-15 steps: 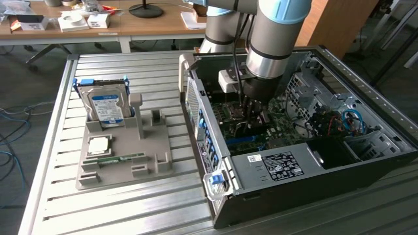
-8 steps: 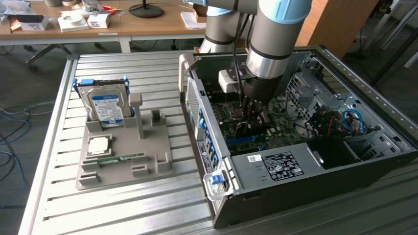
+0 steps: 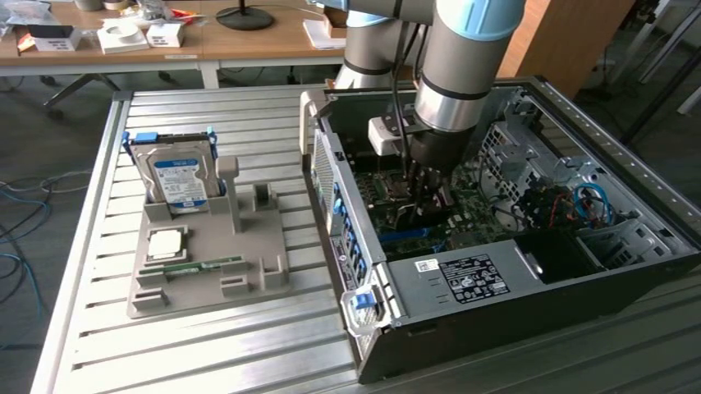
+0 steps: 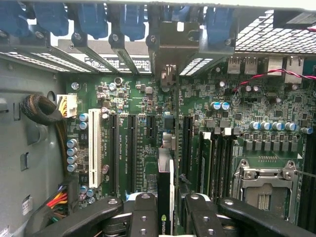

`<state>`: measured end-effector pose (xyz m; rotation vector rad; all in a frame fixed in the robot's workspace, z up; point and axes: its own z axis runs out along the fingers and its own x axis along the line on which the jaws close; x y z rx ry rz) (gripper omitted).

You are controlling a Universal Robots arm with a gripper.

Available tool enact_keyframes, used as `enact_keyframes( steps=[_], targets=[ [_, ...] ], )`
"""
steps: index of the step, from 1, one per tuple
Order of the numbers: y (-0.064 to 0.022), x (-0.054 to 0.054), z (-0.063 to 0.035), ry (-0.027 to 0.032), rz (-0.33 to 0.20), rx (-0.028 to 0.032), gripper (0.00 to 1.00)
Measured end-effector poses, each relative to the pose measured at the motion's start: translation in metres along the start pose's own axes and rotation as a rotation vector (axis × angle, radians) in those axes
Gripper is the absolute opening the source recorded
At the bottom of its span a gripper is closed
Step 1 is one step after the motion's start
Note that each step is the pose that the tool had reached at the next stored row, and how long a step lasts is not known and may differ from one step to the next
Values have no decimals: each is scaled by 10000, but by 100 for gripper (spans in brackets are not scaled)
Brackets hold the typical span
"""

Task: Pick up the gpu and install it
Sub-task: 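Insert the gpu into the slot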

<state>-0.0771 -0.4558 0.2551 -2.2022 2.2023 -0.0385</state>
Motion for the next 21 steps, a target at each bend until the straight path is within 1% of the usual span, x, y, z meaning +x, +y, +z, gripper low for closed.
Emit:
enact_keyframes(
  steps=[2,3,5,6,10,11,13,21],
  targets=[
    [-3,1,0,0,-2,-5,26],
    [-10,1,1,-1,-2,-26,26],
    [-22,1,1,-1,0,-94,26],
    [-23,1,0,1,0,-105,26],
    [-23,0,1,-1,1,-105,26],
    [-28,0,2,-1,0,-112,26],
    [-36,1,2,-1,2,-146,26],
    [-36,3,4,-2,33,-163,26]
  ],
)
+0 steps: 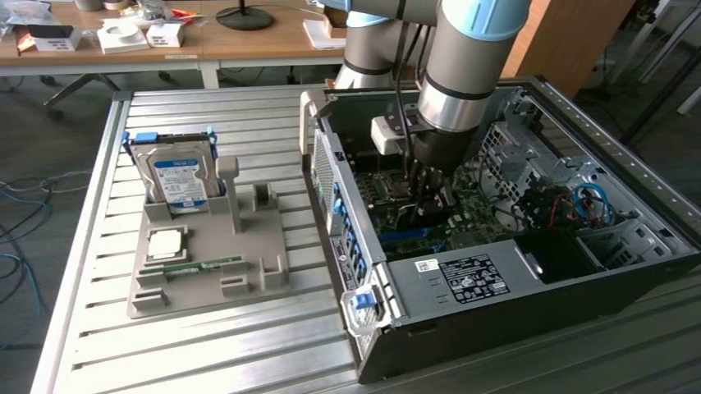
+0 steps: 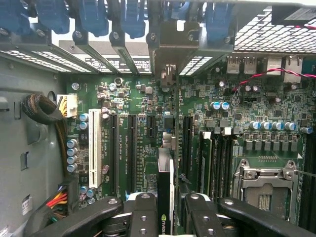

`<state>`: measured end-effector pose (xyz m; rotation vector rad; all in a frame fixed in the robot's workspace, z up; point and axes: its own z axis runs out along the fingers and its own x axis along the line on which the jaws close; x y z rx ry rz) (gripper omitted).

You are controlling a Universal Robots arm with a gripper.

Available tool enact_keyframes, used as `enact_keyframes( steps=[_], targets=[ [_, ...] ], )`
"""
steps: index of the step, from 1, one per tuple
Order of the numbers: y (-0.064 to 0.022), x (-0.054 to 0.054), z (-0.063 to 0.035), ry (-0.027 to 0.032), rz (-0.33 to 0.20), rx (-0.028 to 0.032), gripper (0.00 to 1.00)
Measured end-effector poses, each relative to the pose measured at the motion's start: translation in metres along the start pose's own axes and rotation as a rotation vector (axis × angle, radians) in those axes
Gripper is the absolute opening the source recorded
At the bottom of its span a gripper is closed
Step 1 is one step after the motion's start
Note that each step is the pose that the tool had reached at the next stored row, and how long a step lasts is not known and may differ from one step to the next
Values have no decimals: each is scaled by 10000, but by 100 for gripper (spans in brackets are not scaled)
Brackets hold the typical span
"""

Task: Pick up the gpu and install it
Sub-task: 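Insert the gpu into the slot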

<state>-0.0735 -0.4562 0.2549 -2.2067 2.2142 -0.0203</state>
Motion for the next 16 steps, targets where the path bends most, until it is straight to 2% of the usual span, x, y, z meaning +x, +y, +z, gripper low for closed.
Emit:
enact_keyframes(
  steps=[16],
  targets=[
    [10,8,22,3,57,-9,26]
  ],
)
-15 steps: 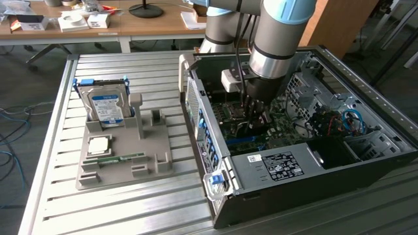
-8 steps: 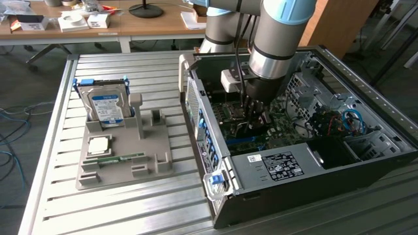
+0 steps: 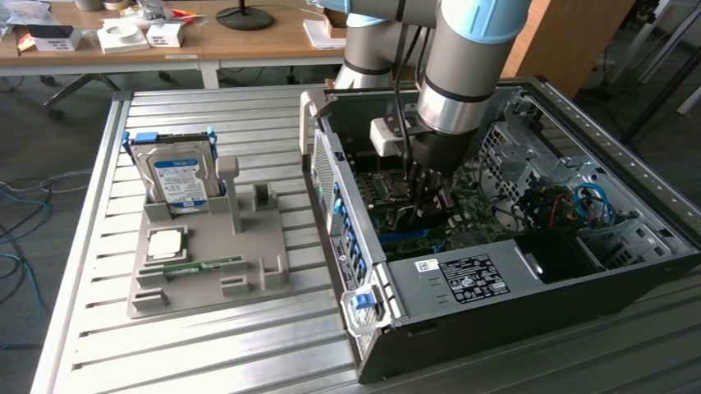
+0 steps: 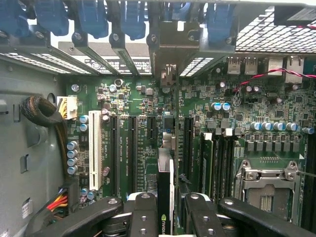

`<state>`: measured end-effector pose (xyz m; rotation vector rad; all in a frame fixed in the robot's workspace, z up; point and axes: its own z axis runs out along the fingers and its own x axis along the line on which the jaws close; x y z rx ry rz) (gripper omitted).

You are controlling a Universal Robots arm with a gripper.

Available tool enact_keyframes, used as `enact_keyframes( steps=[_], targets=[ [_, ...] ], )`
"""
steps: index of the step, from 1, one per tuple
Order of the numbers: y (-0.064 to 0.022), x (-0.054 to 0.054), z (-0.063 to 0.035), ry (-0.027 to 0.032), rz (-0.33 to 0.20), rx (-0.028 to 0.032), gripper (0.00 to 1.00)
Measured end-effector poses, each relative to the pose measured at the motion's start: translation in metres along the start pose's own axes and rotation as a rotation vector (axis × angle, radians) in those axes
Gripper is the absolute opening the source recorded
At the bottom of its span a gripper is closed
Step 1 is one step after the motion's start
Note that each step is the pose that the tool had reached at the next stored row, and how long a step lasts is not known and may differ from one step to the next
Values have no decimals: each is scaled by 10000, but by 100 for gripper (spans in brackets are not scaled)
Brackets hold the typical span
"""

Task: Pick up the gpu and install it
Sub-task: 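Insert the gpu into the slot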

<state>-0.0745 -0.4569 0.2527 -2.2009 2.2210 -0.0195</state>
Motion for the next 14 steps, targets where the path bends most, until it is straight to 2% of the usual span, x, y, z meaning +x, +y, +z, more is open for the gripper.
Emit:
enact_keyframes(
  steps=[14],
  targets=[
    [2,0,19,1,14,0,26]
  ],
)
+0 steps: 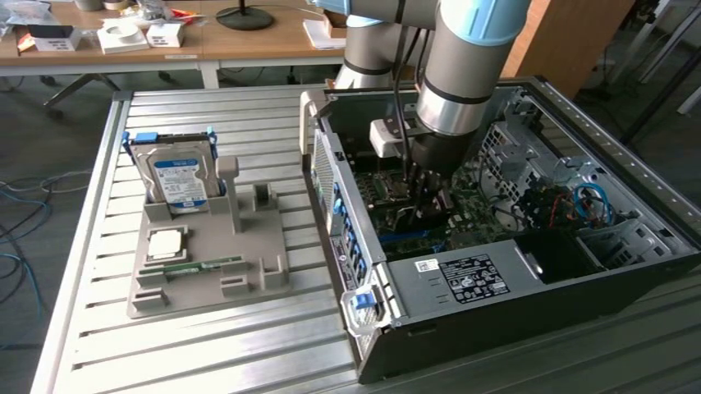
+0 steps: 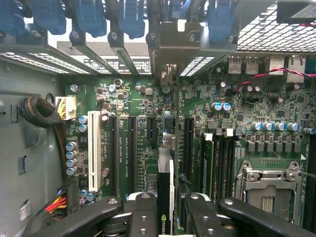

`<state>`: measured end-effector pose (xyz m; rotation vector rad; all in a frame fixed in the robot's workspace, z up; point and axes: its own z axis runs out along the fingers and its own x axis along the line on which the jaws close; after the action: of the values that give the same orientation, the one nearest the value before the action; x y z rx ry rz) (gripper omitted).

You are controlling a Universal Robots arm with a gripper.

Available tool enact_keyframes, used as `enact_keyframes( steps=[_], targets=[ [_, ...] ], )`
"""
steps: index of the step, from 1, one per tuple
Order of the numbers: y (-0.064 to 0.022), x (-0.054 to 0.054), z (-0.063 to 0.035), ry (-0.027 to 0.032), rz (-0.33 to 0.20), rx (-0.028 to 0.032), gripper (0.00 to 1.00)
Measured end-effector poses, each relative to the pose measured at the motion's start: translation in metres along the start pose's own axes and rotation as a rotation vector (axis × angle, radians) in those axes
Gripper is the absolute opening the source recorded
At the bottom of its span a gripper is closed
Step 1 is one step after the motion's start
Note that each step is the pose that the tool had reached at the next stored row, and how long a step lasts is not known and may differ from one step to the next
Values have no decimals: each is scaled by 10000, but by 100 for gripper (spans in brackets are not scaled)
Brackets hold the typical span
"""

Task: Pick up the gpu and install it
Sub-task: 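Insert the gpu into the slot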

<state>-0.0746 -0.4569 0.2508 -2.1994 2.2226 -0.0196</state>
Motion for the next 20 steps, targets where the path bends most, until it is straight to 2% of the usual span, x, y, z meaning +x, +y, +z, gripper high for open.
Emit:
enact_keyframes(
  steps=[20],
  targets=[
    [3,0,8,0,0,0,26]
  ],
)
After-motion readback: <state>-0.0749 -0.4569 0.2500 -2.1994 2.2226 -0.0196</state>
